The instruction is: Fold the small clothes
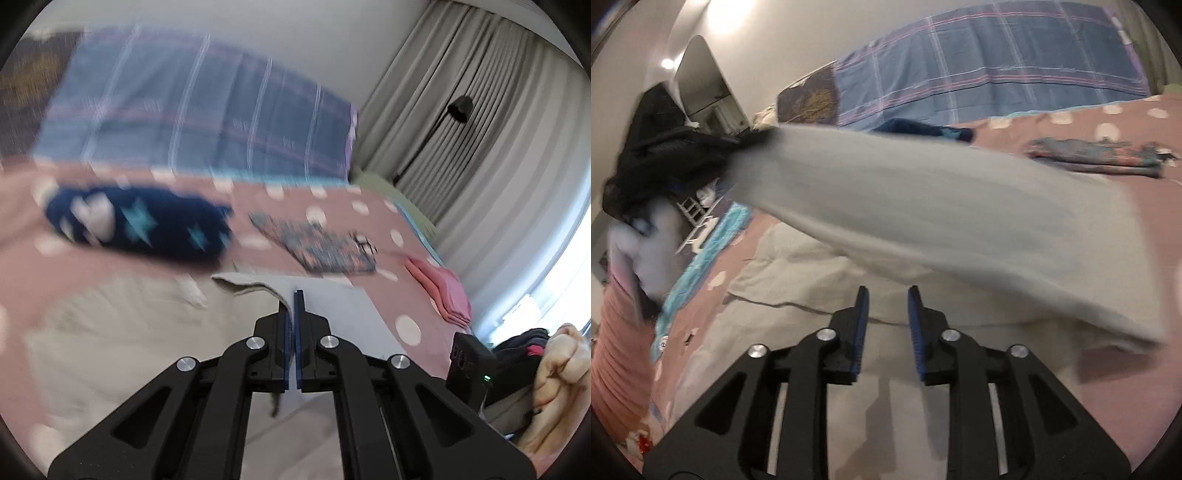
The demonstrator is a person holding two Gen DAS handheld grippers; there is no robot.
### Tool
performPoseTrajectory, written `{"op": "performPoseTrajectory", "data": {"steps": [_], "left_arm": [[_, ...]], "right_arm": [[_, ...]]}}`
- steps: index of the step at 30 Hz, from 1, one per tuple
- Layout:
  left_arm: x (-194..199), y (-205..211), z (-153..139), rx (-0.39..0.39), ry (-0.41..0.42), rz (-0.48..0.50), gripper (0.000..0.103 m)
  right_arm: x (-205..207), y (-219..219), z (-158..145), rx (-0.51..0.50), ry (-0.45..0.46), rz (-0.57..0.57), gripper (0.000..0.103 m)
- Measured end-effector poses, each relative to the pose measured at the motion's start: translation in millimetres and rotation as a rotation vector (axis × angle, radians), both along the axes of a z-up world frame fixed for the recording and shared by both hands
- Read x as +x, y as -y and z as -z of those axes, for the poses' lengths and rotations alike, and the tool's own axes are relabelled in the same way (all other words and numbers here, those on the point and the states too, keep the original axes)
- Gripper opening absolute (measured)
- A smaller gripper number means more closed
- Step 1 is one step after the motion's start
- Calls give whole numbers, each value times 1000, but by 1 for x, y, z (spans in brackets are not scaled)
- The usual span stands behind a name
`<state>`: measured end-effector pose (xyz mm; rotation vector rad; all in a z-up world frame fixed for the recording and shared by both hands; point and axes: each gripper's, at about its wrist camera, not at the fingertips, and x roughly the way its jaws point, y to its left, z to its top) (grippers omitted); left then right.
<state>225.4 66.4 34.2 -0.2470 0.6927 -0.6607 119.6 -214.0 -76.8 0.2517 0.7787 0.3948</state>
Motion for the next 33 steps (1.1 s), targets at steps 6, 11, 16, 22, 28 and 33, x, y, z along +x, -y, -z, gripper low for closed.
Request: {"op": "performPoseTrajectory", "data": {"steps": [6,11,16,22,28,33], "left_arm": [[-2,-74,13,116,-6,-174,1],[5,-121,67,156,-126,-269,1],[12,-133,79,107,-172,-291,1],[21,-130,104,247,-210,-336,10],[13,-136,143,312,-289,-346,15],[1,-126,131,413,-237,-297,35]], "right_arm": [[4,34,38,-3,-119,149,23],[3,23,36,-71,-104,147,27],[7,16,35,-107,-93,140,31],[4,19,37,-76,-95,139,31],[-1,23,35,-69,-102,142,31],[-15,16,23,-126,-75,109,41]]}}
